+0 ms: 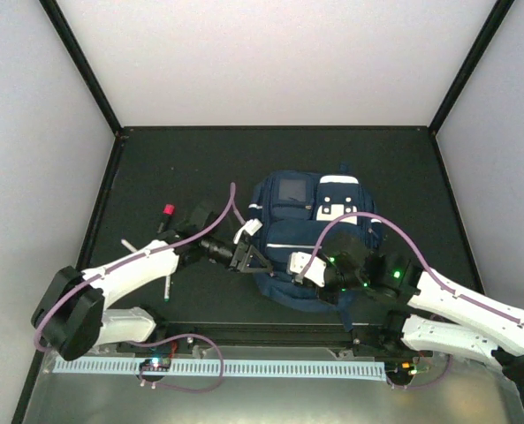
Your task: Pack the student bag
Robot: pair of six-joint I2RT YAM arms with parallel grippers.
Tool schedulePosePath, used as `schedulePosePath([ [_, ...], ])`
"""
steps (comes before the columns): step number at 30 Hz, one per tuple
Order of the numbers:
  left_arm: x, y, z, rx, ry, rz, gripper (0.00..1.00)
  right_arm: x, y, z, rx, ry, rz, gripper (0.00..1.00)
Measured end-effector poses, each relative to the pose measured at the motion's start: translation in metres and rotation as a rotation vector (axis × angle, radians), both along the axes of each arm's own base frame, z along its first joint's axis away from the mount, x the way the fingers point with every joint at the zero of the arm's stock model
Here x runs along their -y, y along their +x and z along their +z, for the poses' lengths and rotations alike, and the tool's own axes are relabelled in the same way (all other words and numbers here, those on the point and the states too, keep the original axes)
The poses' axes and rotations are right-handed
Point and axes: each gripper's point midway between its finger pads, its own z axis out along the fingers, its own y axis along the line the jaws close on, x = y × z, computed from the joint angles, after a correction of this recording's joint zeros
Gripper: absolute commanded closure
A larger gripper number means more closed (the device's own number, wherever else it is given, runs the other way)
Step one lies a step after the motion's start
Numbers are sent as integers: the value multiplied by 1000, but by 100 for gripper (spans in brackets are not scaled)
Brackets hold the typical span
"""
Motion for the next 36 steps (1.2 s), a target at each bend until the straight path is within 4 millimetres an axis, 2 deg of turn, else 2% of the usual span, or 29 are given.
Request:
schedulePosePath([
  [4,2,-1,-3,-13,4,-3,69,0,-1,-2,-5,-2,1,98],
  [9,5,2,-5,-27,9,21,79,0,-1,-2,-7,-1,3,98],
  [13,7,3,-13,-46,31,44,85,-1,-1,-4,-14,-10,5,98],
  [18,7,4,-22,-59,55,72,98,-1,-2,-7,-23,-18,9,98],
  [22,7,3,-24,-56,53,86,99,-2,-2,-10,-28,-25,9,98],
  [30,-5,13,-8,62,62,181,98,-4,-3,-7,-28,-10,19,98],
  [36,-21,24,12,182,60,287,98,-8,6,5,21,37,-10,98],
])
